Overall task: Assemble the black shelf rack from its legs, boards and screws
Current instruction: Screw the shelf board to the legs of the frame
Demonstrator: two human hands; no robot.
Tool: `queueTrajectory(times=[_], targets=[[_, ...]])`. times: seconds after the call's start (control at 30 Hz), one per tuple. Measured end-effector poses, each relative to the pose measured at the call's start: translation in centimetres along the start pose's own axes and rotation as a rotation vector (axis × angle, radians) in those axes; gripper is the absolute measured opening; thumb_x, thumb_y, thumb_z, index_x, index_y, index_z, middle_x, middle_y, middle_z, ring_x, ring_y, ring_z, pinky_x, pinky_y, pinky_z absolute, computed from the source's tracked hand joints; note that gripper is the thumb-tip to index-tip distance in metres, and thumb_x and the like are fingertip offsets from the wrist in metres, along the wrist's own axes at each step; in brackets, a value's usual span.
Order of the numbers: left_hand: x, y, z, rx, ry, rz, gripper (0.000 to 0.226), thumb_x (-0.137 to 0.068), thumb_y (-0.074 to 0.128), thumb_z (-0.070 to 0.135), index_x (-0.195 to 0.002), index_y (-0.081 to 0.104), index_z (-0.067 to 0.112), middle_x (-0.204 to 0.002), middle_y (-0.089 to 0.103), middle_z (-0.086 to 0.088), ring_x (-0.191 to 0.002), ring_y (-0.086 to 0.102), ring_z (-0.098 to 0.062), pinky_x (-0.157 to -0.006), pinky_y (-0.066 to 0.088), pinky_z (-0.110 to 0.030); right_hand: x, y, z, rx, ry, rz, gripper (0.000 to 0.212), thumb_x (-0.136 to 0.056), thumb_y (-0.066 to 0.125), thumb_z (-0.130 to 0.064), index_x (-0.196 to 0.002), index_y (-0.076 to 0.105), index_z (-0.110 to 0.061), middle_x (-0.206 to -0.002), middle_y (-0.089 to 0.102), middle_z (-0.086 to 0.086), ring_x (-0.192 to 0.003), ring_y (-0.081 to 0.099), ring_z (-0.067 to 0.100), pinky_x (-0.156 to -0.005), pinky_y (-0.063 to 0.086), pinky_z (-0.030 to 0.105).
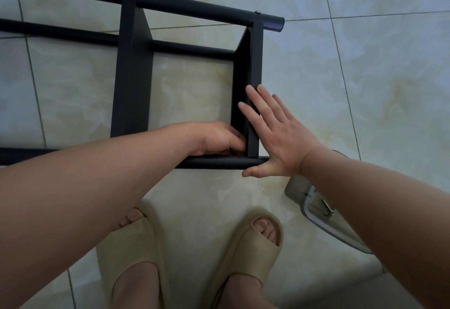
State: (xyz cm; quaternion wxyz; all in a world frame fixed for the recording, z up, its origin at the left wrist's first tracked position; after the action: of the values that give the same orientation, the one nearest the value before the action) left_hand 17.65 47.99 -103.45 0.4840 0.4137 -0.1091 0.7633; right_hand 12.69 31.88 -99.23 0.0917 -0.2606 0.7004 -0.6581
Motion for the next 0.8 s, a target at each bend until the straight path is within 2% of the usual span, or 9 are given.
queueTrajectory(times=[0.1,0.2,0.27,0.33,0.4,0.47,0.57,0.7,0.8], targets=[[-0.06,-0.19,-0.08,0.033,0.005,-0.011,0.014,-0.088,0.059,-0.002,-0.079,0.066,0.007,-0.06,0.064,0.0,-0.053,0.06,-0.011,-0.051,0.046,-0.016,-0.03,-0.08,-0.02,-0.002,0.001,-0.007,0.126,-0.075,0.039,-0.093,-0.16,0.018,-0.003,-0.168,0.004,0.021,-0.156,0.001,0.039,-0.122,0.019,0.06],[-0.02,-0.16,-0.04,0.084,0.008,-0.023,0.021,-0.088,0.057,-0.007,-0.078,0.066,0.009,-0.057,0.064,0.003,-0.051,0.061,-0.007,-0.05,0.045,-0.014,-0.01,-0.07,-0.02,-0.009,0.001,0.0,0.125,-0.075,0.04,-0.092,-0.16,0.019,-0.002,-0.168,0.005,0.021,-0.156,0.002,0.04,-0.122,0.019,0.06],[-0.02,-0.11,-0.04,0.117,0.005,-0.024,0.019,-0.089,0.056,-0.006,-0.081,0.066,0.009,-0.063,0.068,0.001,-0.059,0.066,-0.009,-0.056,0.049,-0.016,-0.01,-0.02,-0.01,-0.012,-0.002,0.01,0.125,-0.075,0.041,-0.092,-0.159,0.02,-0.002,-0.168,0.006,0.021,-0.155,0.003,0.04,-0.122,0.019,0.061],[-0.07,0.01,-0.08,0.092,-0.002,-0.015,0.01,-0.089,0.059,0.0,-0.087,0.067,0.006,-0.077,0.07,-0.006,-0.075,0.068,-0.017,-0.07,0.053,-0.024,0.0,0.02,-0.03,-0.012,-0.002,0.011,0.125,-0.075,0.041,-0.092,-0.159,0.02,-0.002,-0.168,0.006,0.021,-0.155,0.003,0.04,-0.122,0.019,0.061],[0.06,0.11,0.05,0.031,-0.005,-0.002,0.008,-0.088,0.061,0.004,-0.094,0.067,0.004,-0.083,0.067,-0.012,-0.08,0.063,-0.024,-0.076,0.049,-0.032,0.0,0.08,0.01,-0.014,-0.002,0.014,0.125,-0.075,0.041,-0.092,-0.159,0.02,-0.002,-0.168,0.005,0.021,-0.156,0.003,0.04,-0.122,0.019,0.061],[0.05,0.14,0.03,0.015,-0.001,0.004,0.008,-0.088,0.062,0.003,-0.093,0.066,0.004,-0.078,0.064,-0.011,-0.073,0.059,-0.023,-0.07,0.047,-0.029,0.0,0.1,0.05,-0.012,-0.003,0.015,0.125,-0.075,0.04,-0.093,-0.159,0.02,-0.003,-0.168,0.005,0.021,-0.156,0.002,0.04,-0.122,0.02,0.061],[0.0,-0.06,-0.01,0.039,0.014,-0.004,0.014,-0.088,0.06,-0.002,-0.08,0.064,0.009,-0.059,0.062,0.001,-0.053,0.058,-0.011,-0.051,0.044,-0.016,-0.02,0.11,0.06,-0.008,-0.006,0.018,0.125,-0.075,0.039,-0.093,-0.159,0.019,-0.003,-0.168,0.005,0.021,-0.156,0.003,0.04,-0.121,0.02,0.061],[-0.09,-0.16,0.05,0.098,0.015,-0.011,0.02,-0.089,0.057,-0.007,-0.083,0.065,0.011,-0.057,0.063,0.005,-0.051,0.06,-0.006,-0.052,0.046,-0.015,-0.04,0.14,0.04,-0.007,-0.006,0.019,0.125,-0.075,0.04,-0.093,-0.159,0.019,-0.003,-0.168,0.006,0.022,-0.155,0.003,0.04,-0.121,0.02,0.061],[-0.01,0.03,0.11,0.096,0.021,-0.018,0.013,-0.09,0.058,-0.002,-0.086,0.066,0.008,-0.063,0.068,0.003,-0.058,0.066,-0.008,-0.053,0.048,-0.015,-0.02,0.13,0.05,-0.006,-0.006,0.014,0.126,-0.075,0.041,-0.093,-0.159,0.02,-0.002,-0.168,0.005,0.022,-0.156,0.003,0.04,-0.122,0.019,0.061]])
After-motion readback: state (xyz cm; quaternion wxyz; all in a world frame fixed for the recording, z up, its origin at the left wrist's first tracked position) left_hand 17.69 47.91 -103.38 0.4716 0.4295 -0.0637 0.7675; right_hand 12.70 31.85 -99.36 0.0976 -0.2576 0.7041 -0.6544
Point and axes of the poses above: each hand's wrist, its own x-axis away from the middle knuckle, its own y-axis out of the palm, z = x × y, the point moved 2 cm from there along -x, towards the middle knuckle
